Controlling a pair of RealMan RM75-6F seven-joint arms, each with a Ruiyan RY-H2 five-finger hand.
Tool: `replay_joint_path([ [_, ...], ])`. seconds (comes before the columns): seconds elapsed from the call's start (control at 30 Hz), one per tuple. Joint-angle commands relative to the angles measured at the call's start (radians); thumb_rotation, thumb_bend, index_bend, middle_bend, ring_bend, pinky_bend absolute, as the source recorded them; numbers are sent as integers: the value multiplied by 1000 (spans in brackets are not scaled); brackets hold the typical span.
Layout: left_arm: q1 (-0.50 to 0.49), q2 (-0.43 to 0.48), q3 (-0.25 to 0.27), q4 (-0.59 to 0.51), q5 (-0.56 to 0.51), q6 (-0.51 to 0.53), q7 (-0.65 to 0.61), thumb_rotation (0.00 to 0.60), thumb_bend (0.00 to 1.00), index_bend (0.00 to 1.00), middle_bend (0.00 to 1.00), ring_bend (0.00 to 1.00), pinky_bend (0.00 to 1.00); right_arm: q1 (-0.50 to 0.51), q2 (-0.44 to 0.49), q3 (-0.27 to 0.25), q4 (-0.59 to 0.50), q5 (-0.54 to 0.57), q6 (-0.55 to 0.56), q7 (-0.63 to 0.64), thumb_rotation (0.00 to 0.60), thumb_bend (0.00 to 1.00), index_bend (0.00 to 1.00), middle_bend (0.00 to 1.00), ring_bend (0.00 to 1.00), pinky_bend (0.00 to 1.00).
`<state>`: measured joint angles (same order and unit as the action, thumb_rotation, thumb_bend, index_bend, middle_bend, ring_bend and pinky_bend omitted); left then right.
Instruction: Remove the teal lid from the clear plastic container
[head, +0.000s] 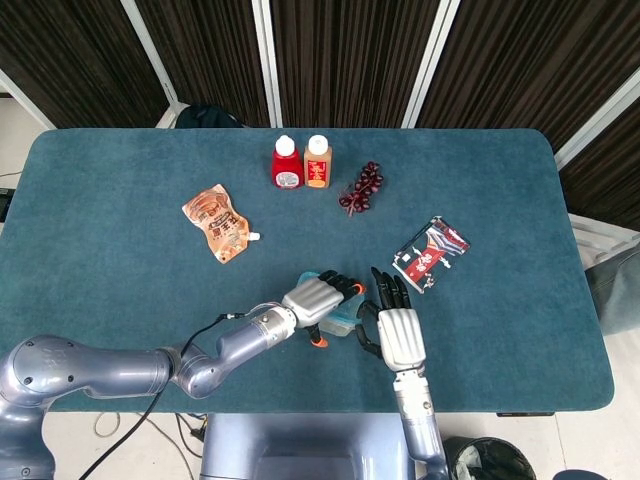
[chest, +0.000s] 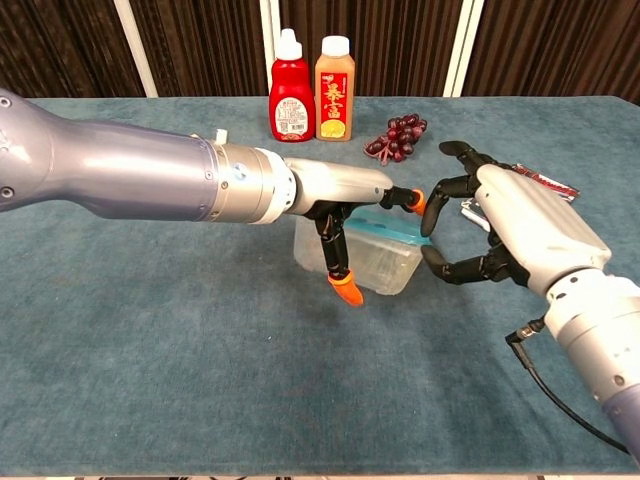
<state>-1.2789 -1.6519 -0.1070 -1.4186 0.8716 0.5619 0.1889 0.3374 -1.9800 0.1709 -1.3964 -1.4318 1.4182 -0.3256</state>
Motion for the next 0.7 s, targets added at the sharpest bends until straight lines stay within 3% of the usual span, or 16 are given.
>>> replay_joint_path([
  [0.03, 0, 1, 2, -3, -6, 3, 5, 600, 0, 0, 0, 0, 0, -2, 1, -2, -1, 1, 1, 1, 600, 721, 544, 0, 0, 0],
  [0.7, 14, -2, 1, -10, -16, 13, 5, 600, 0, 0, 0, 0, 0, 3, -5, -6, 4, 5, -10, -1, 600, 716, 544, 0, 0, 0],
])
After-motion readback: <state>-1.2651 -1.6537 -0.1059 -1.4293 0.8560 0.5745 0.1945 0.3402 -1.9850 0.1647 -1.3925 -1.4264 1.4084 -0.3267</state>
